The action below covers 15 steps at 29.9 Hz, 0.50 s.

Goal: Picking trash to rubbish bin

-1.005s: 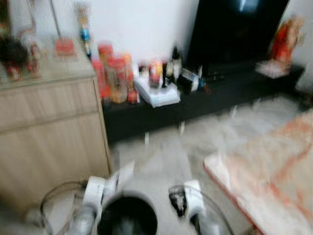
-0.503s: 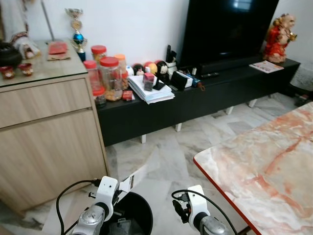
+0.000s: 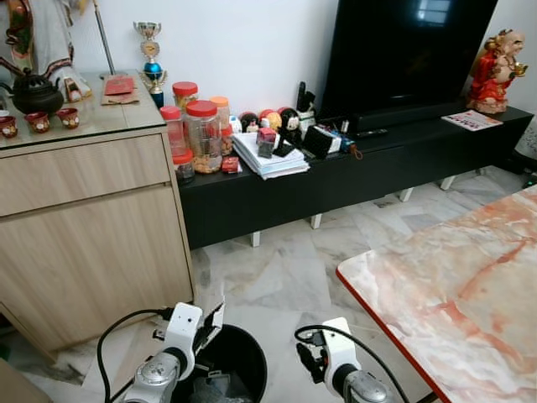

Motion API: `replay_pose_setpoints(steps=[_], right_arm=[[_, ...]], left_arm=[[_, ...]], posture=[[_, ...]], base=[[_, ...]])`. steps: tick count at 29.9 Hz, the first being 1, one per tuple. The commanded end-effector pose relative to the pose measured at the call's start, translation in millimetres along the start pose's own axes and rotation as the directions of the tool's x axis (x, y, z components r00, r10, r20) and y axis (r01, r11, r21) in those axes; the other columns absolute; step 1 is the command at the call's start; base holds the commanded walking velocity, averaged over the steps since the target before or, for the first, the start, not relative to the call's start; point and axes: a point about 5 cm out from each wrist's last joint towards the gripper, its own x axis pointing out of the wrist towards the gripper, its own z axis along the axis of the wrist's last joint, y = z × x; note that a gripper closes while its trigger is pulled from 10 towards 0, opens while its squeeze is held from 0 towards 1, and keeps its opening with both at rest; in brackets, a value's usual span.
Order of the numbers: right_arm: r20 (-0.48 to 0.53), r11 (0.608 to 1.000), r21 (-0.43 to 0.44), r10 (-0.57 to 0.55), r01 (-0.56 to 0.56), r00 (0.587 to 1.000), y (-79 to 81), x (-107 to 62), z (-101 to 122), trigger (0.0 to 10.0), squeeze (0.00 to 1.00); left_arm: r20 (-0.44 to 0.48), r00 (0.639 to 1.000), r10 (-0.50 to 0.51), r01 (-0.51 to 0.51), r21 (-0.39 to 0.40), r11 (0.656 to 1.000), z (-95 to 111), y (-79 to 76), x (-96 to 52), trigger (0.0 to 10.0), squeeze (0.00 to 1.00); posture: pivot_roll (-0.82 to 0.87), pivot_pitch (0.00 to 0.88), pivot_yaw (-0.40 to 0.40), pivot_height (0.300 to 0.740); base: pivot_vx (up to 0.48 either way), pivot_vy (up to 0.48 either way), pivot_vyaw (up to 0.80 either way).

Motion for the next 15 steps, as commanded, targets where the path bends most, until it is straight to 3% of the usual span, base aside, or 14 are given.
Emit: replay_pose_setpoints(steps=[1,15], right_arm=[[0.005,1.000,-0.006,-0.005,0.005,1.000,-2.1,0.7,3.7,10.0,0.00],[0.005,1.000,-0.006,-0.005,0.005,1.000,-2.1,0.7,3.7,10.0,0.00]], left_arm=[[-0.012,1.000,-0.001,0.001,-0.008,1.000,-2.1,-0.2,-0.5,10.0,0.00],[-0.012,1.000,-0.002,0.001,-0.008,1.000,-2.1,-0.2,-0.5,10.0,0.00]], posture=[[0.16,0.000,-0.067,0.740],[0.16,0.000,-0.067,0.740]], base=[[0.000,0.000,0.00],[0.000,0.000,0.00]])
